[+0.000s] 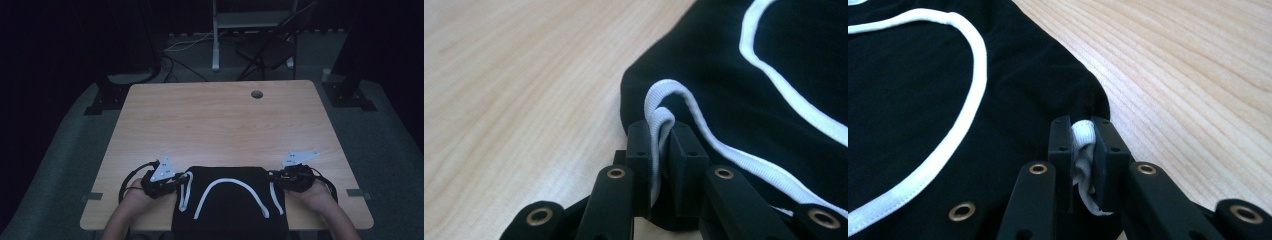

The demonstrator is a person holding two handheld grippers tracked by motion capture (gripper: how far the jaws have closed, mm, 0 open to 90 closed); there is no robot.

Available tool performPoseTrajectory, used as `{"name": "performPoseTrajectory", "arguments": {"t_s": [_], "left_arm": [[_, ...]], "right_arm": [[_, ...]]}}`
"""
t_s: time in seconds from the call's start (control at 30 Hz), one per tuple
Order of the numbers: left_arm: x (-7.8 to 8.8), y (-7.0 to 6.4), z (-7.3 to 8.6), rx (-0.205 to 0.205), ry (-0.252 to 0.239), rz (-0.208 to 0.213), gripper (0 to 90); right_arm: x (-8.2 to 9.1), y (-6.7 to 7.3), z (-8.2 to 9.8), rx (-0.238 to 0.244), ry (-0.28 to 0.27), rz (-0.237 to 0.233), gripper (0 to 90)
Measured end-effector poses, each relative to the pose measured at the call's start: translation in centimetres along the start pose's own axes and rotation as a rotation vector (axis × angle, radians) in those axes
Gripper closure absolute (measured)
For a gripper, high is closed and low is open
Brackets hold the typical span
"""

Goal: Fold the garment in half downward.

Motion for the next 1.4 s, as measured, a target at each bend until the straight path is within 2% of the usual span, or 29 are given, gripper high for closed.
{"name": "performPoseTrajectory", "arguments": {"t_s": [0.03, 0.1, 0.17, 0.27, 0.3, 0.33, 0.37, 0.43, 0.47, 0.6, 0.67, 0.7, 0.77, 0.8, 0.83, 0.87, 0.97, 1.07, 1.13, 1.2, 1.23, 1.33, 1.37, 1.4], "left_arm": [[0.1, 0.2, -0.2, 0.004, -0.022, -0.015, 81.8], [0.2, 0.4, -0.5, -0.003, -0.035, -0.043, 82.2], [0.2, 0.6, -0.9, -0.016, -0.043, -0.074, 82.4], [0.1, 0.8, -1.2, -0.025, -0.043, -0.094, 82.8], [0.0, 1.0, -1.7, -0.045, -0.053, -0.127, 82.8], [0.0, 1.0, -1.7, -0.045, -0.053, -0.127, 82.8], [-0.1, 1.2, -2.1, -0.069, -0.055, -0.160, 82.8], [-0.3, 1.6, -2.6, -0.078, -0.054, -0.173, 82.8], [-0.4, 2.1, -3.1, -0.070, -0.083, -0.201, 82.9], [-0.6, 2.9, -3.7, -0.059, -0.117, -0.206, 82.8], [-1.2, 3.9, -4.2, -0.029, -0.137, -0.211, 82.8], [-1.2, 3.9, -4.2, -0.029, -0.137, -0.211, 82.8], [-1.8, 4.8, -4.8, -0.007, -0.163, -0.208, 82.8], [-1.8, 4.8, -4.8, -0.007, -0.163, -0.208, 82.8], [-2.5, 5.3, -5.1, -0.001, -0.173, -0.220, 82.8], [-2.5, 5.3, -5.1, -0.001, -0.173, -0.220, 82.8], [-3.6, 6.3, -5.4, 0.010, -0.199, -0.241, 82.9], [-4.0, 6.6, -5.6, 0.023, -0.217, -0.259, 82.9], [-4.2, 7.0, -5.7, 0.028, -0.230, -0.268, 83.0], [-4.4, 7.5, -6.0, 0.043, -0.249, -0.280, 82.9], [-4.5, 7.6, -6.2, 0.055, -0.265, -0.286, 83.0], [-4.8, 8.0, -6.6, 0.065, -0.255, -0.282, 83.1], [-5.3, 8.1, -6.7, 0.047, -0.229, -0.284, 83.1], [-5.3, 8.1, -6.7, 0.047, -0.229, -0.284, 83.1]], "right_arm": [[0.0, -0.1, -0.1, 0.001, -0.004, 0.006, 81.3], [0.0, -0.2, -0.4, 0.006, -0.012, 0.021, 81.3], [0.0, -0.5, -0.7, 0.013, -0.022, 0.040, 81.6], [-0.1, -0.9, -1.2, 0.031, -0.028, 0.065, 81.8], [-0.2, -1.0, -1.4, 0.045, -0.020, 0.080, 81.7], [-0.3, -1.2, -1.5, 0.051, -0.020, 0.085, 81.7], [-0.3, -1.3, -1.7, 0.058, -0.029, 0.095, 81.7], [-0.4, -1.7, -2.1, 0.062, -0.037, 0.108, 81.7], [-0.4, -2.1, -2.4, 0.072, -0.056, 0.125, 81.6], [-0.5, -2.9, -2.8, 0.085, -0.076, 0.152, 81.6], [-0.5, -3.5, -3.2, 0.075, -0.091, 0.171, 81.6], [-0.6, -4.0, -3.4, 0.066, -0.102, 0.185, 81.6], [-0.7, -4.6, -3.7, 0.061, -0.108, 0.203, 81.6], [-0.7, -4.6, -3.7, 0.061, -0.108, 0.203, 81.6], [-0.9, -5.4, -4.0, 0.053, -0.116, 0.220, 81.6], [-0.9, -5.4, -4.0, 0.053, -0.116, 0.220, 81.6], [-1.5, -6.7, -4.6, 0.044, -0.131, 0.258, 81.6], [-2.0, -7.3, -4.8, 0.049, -0.132, 0.278, 81.6], [-2.6, -8.2, -5.1, 0.053, -0.145, 0.318, 81.7], [-2.8, -8.5, -5.2, 0.060, -0.151, 0.330, 81.6], [-3.0, -8.9, -5.4, 0.082, -0.168, 0.399, 81.6], [-3.2, -9.2, -5.7, 0.086, -0.186, 0.417, 81.6], [-3.5, -9.5, -5.8, 0.083, -0.171, 0.417, 81.6], [-3.5, -9.5, -5.8, 0.083, -0.171, 0.417, 81.6]]}}
Point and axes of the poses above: each handheld gripper's, and its own axes: x roughly backward along the jaws, z roughly out of its underside, y roughly to its left, the point moved 4 cm from there along -x, roughly forward along the jaws, and after that the axes turned 11 degrees about x, right-handed, at the moved point
